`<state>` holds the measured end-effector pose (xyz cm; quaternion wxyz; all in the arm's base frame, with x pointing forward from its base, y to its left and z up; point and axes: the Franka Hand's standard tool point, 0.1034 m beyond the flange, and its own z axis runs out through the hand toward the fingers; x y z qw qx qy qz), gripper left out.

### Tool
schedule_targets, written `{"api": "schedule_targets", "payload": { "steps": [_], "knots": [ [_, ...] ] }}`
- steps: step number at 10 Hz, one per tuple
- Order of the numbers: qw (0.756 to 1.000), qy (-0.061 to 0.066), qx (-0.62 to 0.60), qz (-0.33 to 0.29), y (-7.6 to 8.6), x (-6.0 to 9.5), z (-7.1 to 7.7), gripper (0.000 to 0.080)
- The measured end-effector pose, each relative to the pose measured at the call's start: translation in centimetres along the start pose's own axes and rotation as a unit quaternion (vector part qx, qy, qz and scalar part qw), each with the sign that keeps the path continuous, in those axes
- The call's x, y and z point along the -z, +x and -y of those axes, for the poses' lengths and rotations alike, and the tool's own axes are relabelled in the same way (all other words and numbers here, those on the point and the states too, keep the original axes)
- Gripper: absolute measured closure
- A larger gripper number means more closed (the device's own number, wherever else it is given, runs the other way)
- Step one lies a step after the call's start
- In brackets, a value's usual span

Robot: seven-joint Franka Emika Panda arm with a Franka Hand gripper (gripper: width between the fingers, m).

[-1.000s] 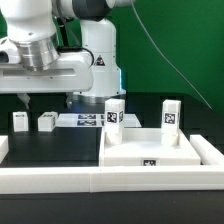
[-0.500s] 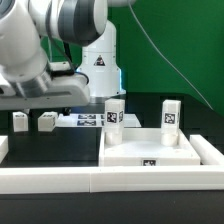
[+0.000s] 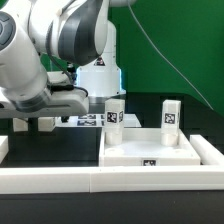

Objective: Assemble square table

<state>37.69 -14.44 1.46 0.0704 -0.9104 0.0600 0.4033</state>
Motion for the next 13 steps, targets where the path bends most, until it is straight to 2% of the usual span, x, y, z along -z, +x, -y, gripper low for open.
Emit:
{"api": "schedule_targets", "payload": {
  "steps": [7, 8, 9, 10, 11, 13],
  "knots": [
    [1.0, -0.003, -0.001, -0.002, 0.0, -1.4, -0.2, 0.0151],
    [1.0, -0.003, -0.001, -0.001, 0.0, -1.5, -0.1, 0.0281],
    [1.0, -0.004, 0.0, 0.0, 0.0, -1.6, 0.0, 0.0281],
    [1.0, -0.004, 0.001, 0.0, 0.0, -1.6, 0.1, 0.0422],
    [1.0, -0.004, 0.001, 0.0, 0.0, -1.6, 0.1, 0.0511],
    [1.0, -0.006, 0.003, 0.0, 0.1, -1.5, 0.3, 0.0511]
  ]
}}
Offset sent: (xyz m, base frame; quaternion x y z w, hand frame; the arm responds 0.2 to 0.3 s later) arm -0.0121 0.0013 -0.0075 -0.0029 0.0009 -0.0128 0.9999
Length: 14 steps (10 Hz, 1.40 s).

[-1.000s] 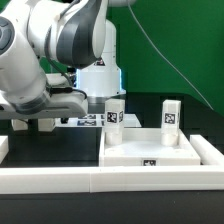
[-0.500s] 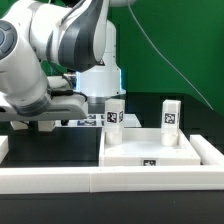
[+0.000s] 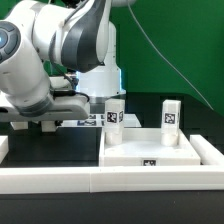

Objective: Assemble square table

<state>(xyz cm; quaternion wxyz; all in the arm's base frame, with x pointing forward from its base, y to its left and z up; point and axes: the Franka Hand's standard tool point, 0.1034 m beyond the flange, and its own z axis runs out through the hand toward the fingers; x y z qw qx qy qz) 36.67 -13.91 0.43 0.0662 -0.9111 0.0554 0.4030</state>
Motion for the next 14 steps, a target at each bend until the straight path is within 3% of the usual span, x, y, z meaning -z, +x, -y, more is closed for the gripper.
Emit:
{"api": "schedule_targets", "payload": {
  "steps": [2, 7, 8, 10, 12, 13, 14],
  "knots": [
    [1.0, -0.002, 0.006, -0.004, 0.2, 1.1, 0.7, 0.0511],
    [1.0, 0.005, 0.005, -0.025, -0.7, 9.1, 4.9, 0.0509],
    [0.999, 0.011, 0.002, -0.037, -0.7, 9.6, 4.7, 0.0509],
    [0.999, 0.009, 0.002, -0.045, -0.5, 9.6, 4.5, 0.0509],
    [0.994, -0.001, 0.004, -0.113, 0.5, 10.4, 4.4, 0.0509],
    [0.992, 0.001, 0.0, -0.127, -0.1, 11.0, 5.2, 0.0509],
    [0.988, -0.003, 0.004, -0.157, 0.0, 12.6, 6.0, 0.0509]
  ]
}}
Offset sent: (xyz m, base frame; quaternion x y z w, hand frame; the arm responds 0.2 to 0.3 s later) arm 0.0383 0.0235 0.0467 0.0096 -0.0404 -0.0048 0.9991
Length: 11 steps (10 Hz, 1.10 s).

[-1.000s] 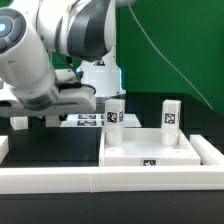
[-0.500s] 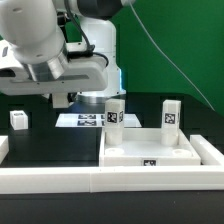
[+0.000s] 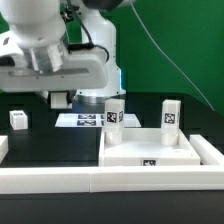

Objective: Assemble square table

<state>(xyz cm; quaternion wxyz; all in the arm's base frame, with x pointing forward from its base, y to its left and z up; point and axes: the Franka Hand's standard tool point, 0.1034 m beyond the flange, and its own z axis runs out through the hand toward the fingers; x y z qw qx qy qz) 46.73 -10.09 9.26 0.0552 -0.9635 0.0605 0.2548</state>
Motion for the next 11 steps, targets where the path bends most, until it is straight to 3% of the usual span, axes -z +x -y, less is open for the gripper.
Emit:
{"api": "schedule_targets", "payload": {
  "steps": [2, 4, 6, 8, 9, 11],
  "knots": [
    [0.998, -0.005, 0.01, -0.062, 0.7, 2.2, 0.6, 0.0509],
    [0.993, -0.011, 0.008, -0.116, 0.7, 1.9, 0.2, 0.0509],
    [0.982, -0.026, 0.008, -0.185, 1.5, 2.1, 0.1, 0.0509],
    [0.959, -0.043, 0.014, -0.281, 3.6, 3.9, 1.3, 0.0509],
    [0.955, -0.046, 0.02, -0.293, 3.9, 4.1, 2.0, 0.0509],
    [0.935, -0.064, 0.033, -0.348, 4.9, 5.3, 2.9, 0.0509]
  ]
}}
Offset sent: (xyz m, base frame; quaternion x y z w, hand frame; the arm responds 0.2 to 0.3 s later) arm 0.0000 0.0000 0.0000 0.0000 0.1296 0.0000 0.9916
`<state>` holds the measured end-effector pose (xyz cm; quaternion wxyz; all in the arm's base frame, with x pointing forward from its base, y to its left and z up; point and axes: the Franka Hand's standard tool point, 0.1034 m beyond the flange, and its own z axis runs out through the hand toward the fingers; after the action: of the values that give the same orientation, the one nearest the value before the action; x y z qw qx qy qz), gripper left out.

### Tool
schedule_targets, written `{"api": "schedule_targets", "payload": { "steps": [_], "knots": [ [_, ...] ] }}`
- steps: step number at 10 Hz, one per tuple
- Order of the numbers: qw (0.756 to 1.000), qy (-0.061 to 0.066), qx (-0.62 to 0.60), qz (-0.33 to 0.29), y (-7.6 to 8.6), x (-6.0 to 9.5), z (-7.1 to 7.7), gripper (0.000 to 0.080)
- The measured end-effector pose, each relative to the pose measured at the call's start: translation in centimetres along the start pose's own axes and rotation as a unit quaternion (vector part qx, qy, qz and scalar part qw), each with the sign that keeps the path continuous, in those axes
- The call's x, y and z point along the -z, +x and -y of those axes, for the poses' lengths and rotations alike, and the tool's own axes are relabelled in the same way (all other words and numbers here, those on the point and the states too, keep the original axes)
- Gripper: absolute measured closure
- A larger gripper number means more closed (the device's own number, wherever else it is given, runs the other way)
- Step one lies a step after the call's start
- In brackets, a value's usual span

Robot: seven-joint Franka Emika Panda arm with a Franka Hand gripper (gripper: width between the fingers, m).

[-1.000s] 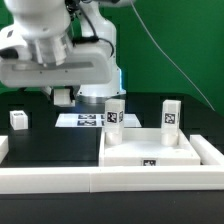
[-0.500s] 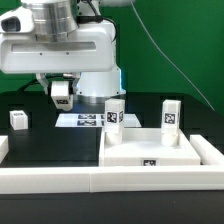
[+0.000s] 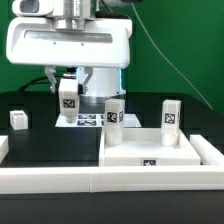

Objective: Assemble square table

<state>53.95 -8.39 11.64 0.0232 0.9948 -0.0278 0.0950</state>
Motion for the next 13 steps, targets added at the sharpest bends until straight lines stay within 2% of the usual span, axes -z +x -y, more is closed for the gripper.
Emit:
{"api": "schedule_targets", "payload": {
  "steps": [1, 3, 5, 7, 8, 12, 13],
  "knots": [
    [1.0, -0.007, 0.003, -0.018, -0.2, -0.1, -0.5, 0.0509],
    [1.0, -0.005, 0.002, -0.013, -0.3, -0.2, -0.1, 0.0509],
    [1.0, 0.003, 0.012, -0.01, 1.2, -0.1, 2.1, 0.0509],
    [1.0, 0.013, 0.004, -0.01, 3.8, 0.2, 4.1, 0.0509],
    [1.0, 0.014, 0.007, -0.013, 3.9, 0.1, 4.6, 0.0509],
    [1.0, 0.008, 0.004, -0.027, 3.8, -0.1, 4.2, 0.0509],
    [0.999, 0.008, 0.0, -0.036, 3.9, -0.2, 4.9, 0.0509]
  ]
}}
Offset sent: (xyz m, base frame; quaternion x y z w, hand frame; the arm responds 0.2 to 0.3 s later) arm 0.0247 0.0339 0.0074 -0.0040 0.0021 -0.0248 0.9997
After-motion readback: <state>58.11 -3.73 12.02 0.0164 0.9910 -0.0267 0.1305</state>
